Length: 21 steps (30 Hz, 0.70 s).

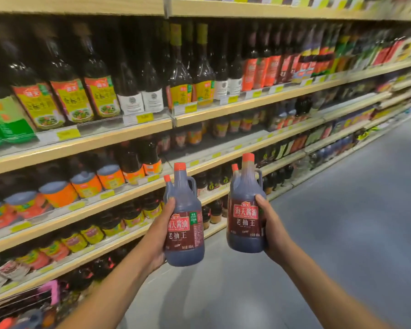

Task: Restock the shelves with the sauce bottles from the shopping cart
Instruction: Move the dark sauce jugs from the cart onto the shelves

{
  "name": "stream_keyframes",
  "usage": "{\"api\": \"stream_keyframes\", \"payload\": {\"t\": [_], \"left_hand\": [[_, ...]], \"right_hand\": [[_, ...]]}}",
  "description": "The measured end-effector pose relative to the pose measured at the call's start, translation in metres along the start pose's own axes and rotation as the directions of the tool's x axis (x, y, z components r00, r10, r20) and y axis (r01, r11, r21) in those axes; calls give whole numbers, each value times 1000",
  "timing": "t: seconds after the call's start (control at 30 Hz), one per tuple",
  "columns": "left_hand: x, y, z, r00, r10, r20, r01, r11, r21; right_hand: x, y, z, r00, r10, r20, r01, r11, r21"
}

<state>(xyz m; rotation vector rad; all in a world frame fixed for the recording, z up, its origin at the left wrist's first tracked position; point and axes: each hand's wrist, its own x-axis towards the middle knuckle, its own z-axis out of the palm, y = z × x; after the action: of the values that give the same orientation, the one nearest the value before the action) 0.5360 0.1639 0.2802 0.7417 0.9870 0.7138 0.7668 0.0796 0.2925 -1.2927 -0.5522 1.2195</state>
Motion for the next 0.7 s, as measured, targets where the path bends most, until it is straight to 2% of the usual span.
{"api": "stream_keyframes", "payload": {"t": [0.37, 0.7], "left_hand": [[53, -29, 108, 976, -115, 186, 88, 985, 148], [132, -21, 172, 906, -198, 375, 77, 946, 314]], "right_hand": [[-14, -11, -98, 960, -41, -276, 60, 996, 63], [43, -28, -135, 918, -62, -393, 81, 996, 32]]}}
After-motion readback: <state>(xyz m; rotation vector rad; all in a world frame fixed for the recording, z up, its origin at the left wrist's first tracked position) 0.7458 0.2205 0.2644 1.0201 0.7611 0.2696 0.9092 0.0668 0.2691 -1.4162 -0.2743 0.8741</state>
